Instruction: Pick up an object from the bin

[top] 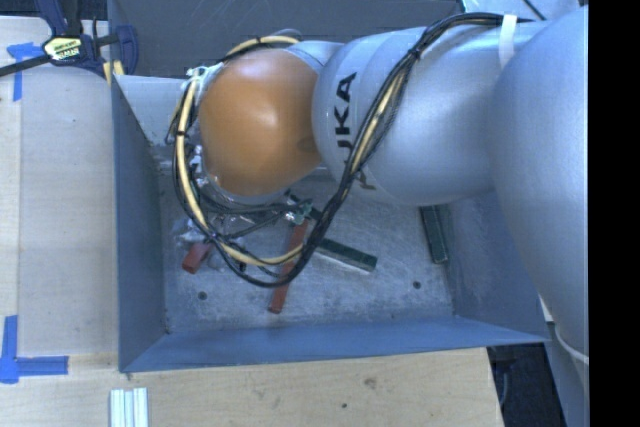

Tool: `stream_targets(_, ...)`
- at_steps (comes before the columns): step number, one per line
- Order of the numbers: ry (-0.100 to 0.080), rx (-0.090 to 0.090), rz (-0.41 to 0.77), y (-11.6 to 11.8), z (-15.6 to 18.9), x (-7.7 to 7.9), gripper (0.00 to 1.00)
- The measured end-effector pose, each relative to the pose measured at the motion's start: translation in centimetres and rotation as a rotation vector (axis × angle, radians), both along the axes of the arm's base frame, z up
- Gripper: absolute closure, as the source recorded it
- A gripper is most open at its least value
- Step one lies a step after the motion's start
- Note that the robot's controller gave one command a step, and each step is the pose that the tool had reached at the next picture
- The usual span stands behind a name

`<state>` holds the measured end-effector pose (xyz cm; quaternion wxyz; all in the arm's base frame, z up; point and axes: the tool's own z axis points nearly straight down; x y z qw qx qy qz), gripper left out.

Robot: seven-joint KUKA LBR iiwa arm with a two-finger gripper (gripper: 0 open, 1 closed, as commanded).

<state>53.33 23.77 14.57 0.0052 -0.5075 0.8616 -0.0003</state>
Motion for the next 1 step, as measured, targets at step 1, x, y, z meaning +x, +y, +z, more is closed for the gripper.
stream_targets(1,0.001,0.000,-0.004,0.08,5.26,0.20,1.00)
